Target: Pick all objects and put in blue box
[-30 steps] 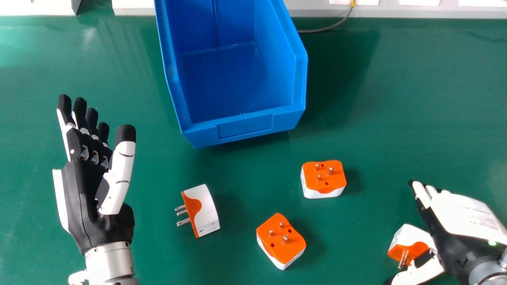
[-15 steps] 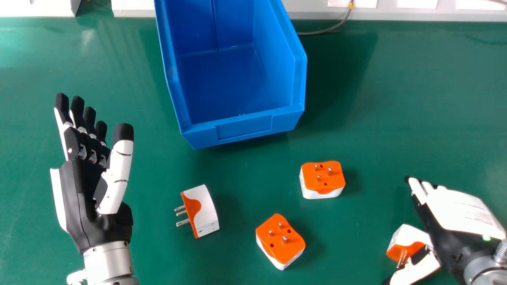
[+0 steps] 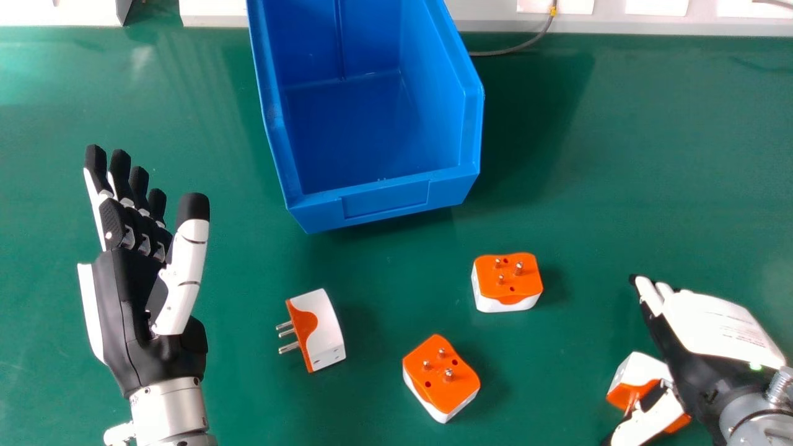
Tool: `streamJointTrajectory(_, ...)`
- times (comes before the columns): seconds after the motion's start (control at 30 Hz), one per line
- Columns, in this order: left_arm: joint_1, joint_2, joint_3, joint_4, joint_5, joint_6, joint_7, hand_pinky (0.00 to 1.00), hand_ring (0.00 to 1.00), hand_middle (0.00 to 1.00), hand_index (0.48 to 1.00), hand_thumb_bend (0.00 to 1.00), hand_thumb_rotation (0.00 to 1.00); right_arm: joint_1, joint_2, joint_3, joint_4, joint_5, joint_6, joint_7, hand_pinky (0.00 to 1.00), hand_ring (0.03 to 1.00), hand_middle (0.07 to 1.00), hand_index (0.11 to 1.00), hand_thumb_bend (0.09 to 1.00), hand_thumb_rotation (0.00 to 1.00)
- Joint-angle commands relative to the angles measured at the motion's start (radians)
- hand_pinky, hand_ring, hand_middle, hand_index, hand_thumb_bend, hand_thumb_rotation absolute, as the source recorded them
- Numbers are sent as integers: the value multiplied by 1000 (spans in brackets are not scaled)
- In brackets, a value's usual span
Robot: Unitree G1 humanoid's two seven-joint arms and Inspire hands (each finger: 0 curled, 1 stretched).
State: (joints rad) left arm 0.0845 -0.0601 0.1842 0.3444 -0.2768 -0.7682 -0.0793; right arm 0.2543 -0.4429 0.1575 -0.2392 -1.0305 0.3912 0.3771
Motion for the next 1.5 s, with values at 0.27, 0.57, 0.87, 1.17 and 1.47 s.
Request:
streamJointTrajectory(0.27, 2, -25, 2, -20, 14, -12, 18, 1000, 1000, 1000, 1000, 621, 409, 7, -13, 44, 34, -120, 155, 58, 689, 758, 827, 892, 912, 120)
streamJointTrajectory(0.57, 4, -24, 0, -22, -1, -12, 10, 1000, 1000, 1000, 1000, 628, 413, 23, 8, 35, 33, -129, 171, -15, 504, 583, 701, 747, 773, 76)
streamJointTrajectory(0.87, 11, -24, 2, -21, 6, -12, 14, 1000, 1000, 1000, 1000, 632, 410, 31, 34, 17, 31, -59, 157, -115, 396, 484, 606, 662, 681, 49)
streamJointTrajectory(1.17, 8, -24, 3, -11, 6, -16, 11, 1000, 1000, 1000, 1000, 635, 412, 28, 46, 7, 41, -4, 124, -220, 364, 455, 569, 634, 648, 39)
streamJointTrajectory(1.47, 5, -30, 3, -8, 5, -19, 14, 1000, 1000, 1000, 1000, 637, 414, 28, 53, -15, 12, 65, 92, -264, 330, 420, 534, 609, 622, 31)
